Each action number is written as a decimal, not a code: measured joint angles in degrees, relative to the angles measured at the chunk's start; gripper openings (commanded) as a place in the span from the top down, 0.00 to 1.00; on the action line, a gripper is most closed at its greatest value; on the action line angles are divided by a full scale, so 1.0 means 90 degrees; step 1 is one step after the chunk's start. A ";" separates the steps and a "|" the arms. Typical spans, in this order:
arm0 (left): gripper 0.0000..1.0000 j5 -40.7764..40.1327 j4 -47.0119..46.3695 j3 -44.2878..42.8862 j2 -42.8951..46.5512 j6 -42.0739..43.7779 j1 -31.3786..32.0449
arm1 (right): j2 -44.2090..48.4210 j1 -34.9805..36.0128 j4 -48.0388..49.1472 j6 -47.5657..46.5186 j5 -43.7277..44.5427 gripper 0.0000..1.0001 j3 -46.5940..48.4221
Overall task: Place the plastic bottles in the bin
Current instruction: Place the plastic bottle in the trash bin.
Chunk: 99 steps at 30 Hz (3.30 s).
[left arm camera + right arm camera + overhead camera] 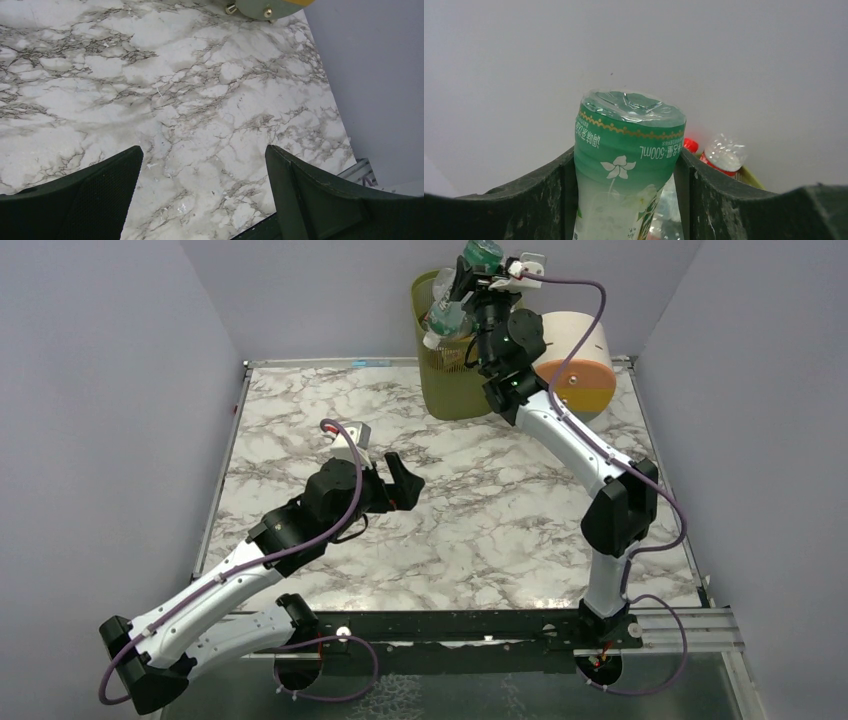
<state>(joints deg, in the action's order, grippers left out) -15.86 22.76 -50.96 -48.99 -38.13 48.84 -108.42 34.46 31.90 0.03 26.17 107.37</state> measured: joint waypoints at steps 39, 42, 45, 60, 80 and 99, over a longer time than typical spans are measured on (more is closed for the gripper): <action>0.01 -0.0204 0.0155 0.0000 0.0034 0.0039 -0.0002 | -0.1542 -0.0039 0.2628 -0.1447 -0.0236 0.30 0.0015; 0.01 -0.0204 0.0155 -0.0002 0.0019 0.0070 -0.0002 | -0.1637 0.0027 0.2691 -0.1620 -0.0333 0.30 0.0017; 0.01 -0.0204 0.0158 -0.0002 0.0012 0.0090 -0.0002 | -0.1724 0.0085 0.2759 -0.1763 -0.0374 0.30 0.0022; 0.01 -0.0202 0.0163 -0.0002 -0.0007 0.0109 -0.0002 | -0.1744 0.0209 0.2851 -0.2285 -0.0391 0.30 0.0039; 0.01 -0.0199 0.0155 -0.0002 -0.0027 0.0102 -0.0002 | -0.1851 0.0386 0.2997 -0.3002 -0.0437 0.20 -0.0146; 0.01 -0.0189 0.0151 -0.0002 -0.0070 0.0049 -0.0010 | -0.0748 0.0389 0.0886 -0.1615 -0.0636 0.11 -0.1171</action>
<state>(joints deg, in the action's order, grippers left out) -17.56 24.12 -50.98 -49.63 -37.69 48.75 -115.15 37.95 39.88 -14.50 20.45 96.84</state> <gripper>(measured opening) 0.989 0.886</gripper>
